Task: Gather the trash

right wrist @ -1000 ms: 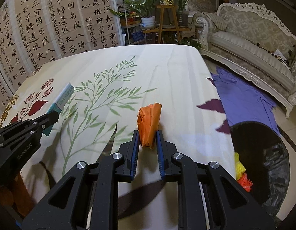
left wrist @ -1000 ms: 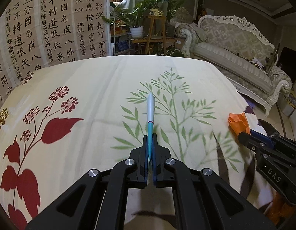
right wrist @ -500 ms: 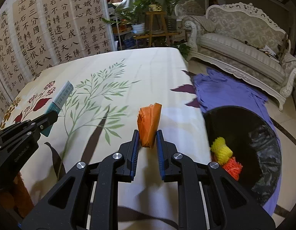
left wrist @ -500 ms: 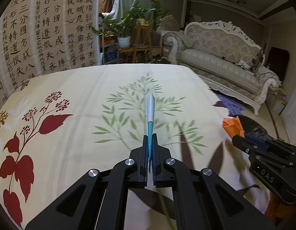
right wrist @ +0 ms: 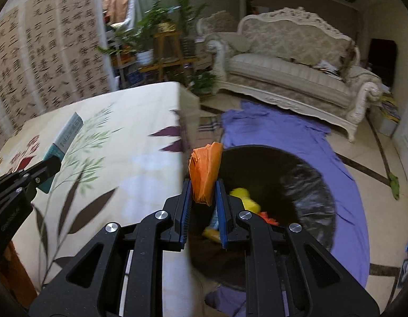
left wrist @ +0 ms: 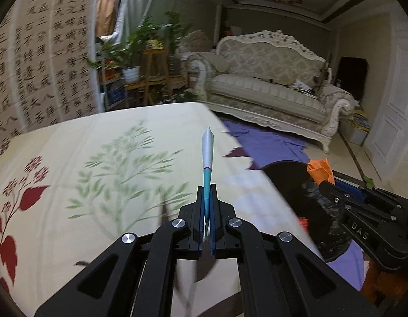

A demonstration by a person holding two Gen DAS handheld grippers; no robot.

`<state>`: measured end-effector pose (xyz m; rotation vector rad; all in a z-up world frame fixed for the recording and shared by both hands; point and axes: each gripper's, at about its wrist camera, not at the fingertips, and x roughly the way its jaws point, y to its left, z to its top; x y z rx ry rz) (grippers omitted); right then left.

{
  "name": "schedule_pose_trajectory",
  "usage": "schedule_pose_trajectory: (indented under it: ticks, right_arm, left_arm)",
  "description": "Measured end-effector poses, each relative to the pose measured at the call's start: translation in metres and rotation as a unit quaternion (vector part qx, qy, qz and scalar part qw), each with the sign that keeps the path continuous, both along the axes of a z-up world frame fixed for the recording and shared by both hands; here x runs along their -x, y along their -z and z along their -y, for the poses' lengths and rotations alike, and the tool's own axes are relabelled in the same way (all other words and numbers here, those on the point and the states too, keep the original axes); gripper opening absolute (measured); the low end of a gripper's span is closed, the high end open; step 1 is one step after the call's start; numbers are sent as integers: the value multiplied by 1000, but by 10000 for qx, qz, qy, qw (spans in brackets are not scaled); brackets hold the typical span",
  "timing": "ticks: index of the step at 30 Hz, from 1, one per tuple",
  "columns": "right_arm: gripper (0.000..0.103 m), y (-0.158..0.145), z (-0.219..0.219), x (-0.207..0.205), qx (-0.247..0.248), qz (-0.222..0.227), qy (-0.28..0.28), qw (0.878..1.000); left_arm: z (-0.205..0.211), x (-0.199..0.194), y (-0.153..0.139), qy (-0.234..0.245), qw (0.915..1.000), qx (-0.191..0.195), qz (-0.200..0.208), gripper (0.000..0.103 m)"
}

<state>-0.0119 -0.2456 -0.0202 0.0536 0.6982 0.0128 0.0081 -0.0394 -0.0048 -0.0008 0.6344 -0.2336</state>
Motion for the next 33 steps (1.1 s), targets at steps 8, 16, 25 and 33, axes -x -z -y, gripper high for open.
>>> schedule_pose_trajectory:
  ticks: [8, 16, 25, 33]
  right_arm:
    - [18, 7, 41, -6, -2, 19, 432, 9991]
    - [18, 16, 66, -14, -62, 43, 647, 9979]
    - [27, 22, 82, -24, -138, 53, 712, 9974]
    - [41, 22, 92, -24, -181, 99, 902, 9957]
  left_arm:
    - [54, -15, 4, 505, 9987, -114, 44, 4]
    - [90, -29, 12, 723, 9970, -266, 17, 4]
    - [118, -45, 19, 823, 9955, -445, -118, 10]
    - [119, -45, 21, 690, 9967, -411, -155, 54]
